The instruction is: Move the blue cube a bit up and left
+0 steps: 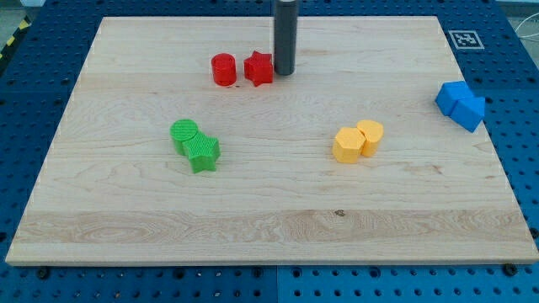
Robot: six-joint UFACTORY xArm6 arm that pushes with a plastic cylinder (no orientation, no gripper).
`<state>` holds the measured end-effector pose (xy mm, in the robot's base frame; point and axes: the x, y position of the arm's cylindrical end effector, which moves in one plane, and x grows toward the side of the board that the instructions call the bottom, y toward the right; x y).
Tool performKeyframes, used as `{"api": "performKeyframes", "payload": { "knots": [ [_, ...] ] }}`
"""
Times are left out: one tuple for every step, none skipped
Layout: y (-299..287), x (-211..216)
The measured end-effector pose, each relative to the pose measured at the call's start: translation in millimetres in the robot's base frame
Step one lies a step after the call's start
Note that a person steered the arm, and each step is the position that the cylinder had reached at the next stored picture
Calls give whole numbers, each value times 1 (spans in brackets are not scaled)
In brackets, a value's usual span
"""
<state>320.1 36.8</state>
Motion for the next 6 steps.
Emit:
{"api": "performKeyframes", "payload": {
  "knots": [
    [86,-4],
    [175,-2],
    [261,14],
    [308,39],
    [308,42],
    [293,101]
  ]
}}
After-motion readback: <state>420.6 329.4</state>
